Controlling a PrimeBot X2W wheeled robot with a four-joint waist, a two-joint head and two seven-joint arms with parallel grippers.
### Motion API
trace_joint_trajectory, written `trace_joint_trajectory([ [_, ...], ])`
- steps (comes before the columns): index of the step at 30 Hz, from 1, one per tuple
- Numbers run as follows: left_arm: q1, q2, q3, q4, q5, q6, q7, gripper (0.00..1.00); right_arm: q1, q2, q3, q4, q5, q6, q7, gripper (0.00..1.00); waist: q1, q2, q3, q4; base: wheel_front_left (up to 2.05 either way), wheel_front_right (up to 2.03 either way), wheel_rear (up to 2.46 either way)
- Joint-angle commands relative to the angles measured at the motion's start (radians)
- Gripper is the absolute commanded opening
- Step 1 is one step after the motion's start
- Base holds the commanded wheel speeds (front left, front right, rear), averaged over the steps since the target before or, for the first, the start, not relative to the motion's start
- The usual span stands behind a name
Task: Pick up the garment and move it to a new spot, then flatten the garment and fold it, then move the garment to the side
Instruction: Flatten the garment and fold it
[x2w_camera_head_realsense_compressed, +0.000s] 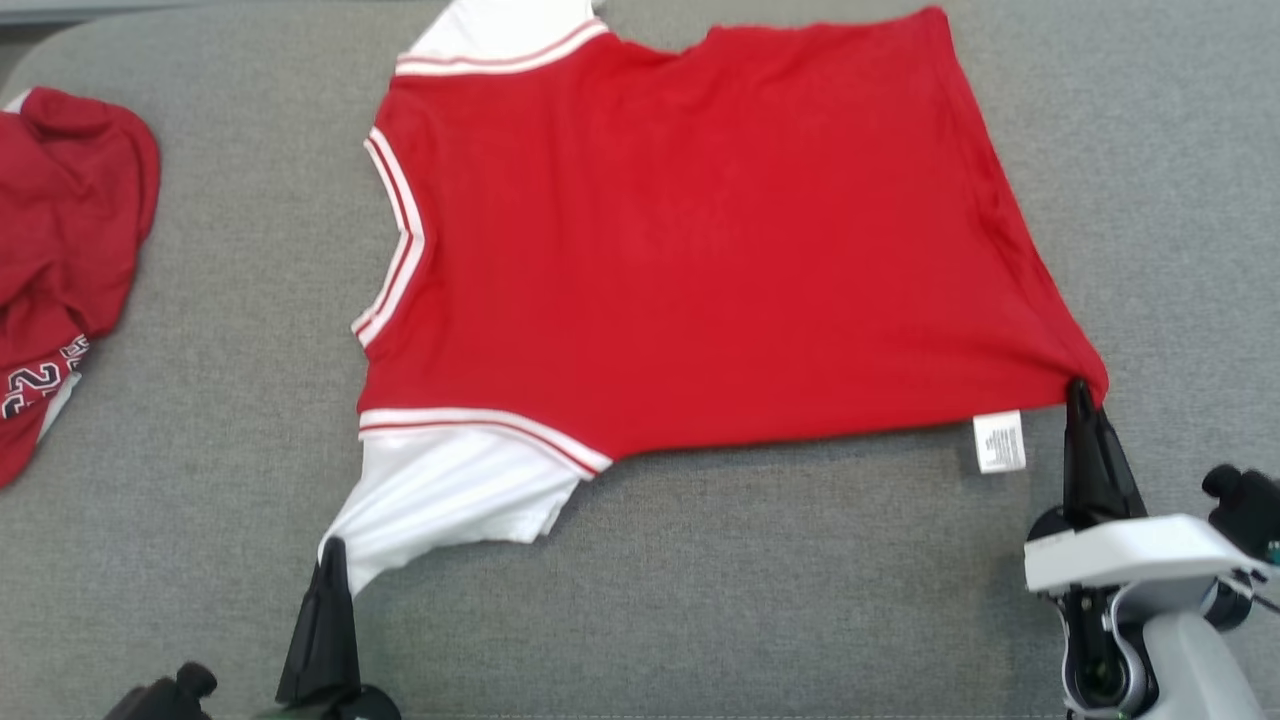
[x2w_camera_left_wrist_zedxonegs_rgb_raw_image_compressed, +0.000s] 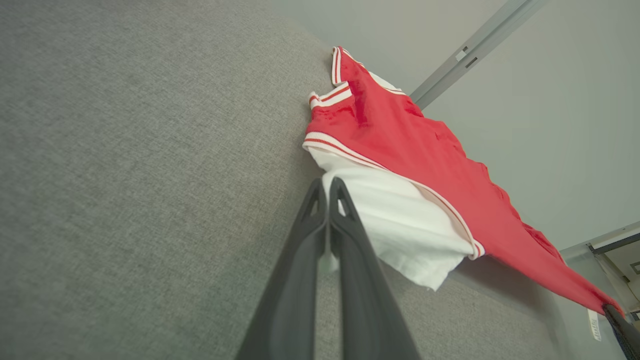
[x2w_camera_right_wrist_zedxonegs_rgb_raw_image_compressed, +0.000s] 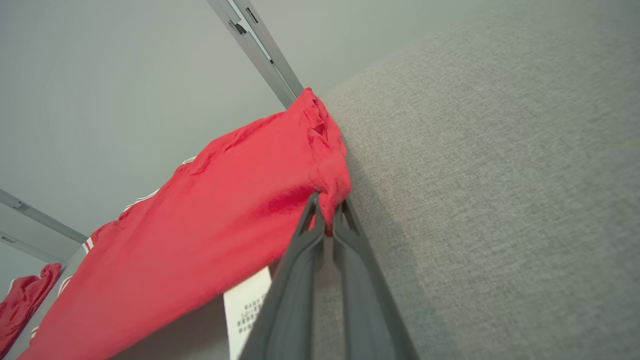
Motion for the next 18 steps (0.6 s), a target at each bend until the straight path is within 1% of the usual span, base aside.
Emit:
trace_joint_trajectory([
  [1,0.029,0.007,0.004,0.003,-0.018,-0.002,-0.001,0.00,0.032,-0.001,-0.003,-0.013,0.006,-0.001,-0.004,0.00,0.0001,0.0071,-0.052,-0.011,0.00,0.00,0.00],
  [6,0.109,-0.002,0.025,-0.013,-0.027,0.000,-0.001,0.00,0.142,0.008,-0.006,-0.058,0.030,-0.001,-0.004,0.00,0.0001,0.0071,-0.082,-0.019,0.00,0.00,0.00],
  [11,0.172,-0.008,0.039,-0.028,-0.035,0.000,-0.001,0.00,0.217,0.014,0.002,-0.083,0.060,-0.001,-0.004,0.00,0.0001,0.0071,-0.101,-0.036,0.00,0.00,0.00],
  [15,0.180,-0.001,0.033,-0.030,-0.038,0.000,-0.001,0.00,0.238,0.018,0.028,-0.070,0.078,-0.001,-0.004,0.00,0.0001,0.0071,-0.119,-0.053,0.00,0.00,0.00],
  [18,0.159,-0.002,0.033,-0.029,-0.045,0.000,-0.001,0.00,0.238,0.019,0.044,-0.038,0.080,-0.001,-0.004,0.00,0.0001,0.0071,-0.137,-0.066,0.00,0.00,0.00],
])
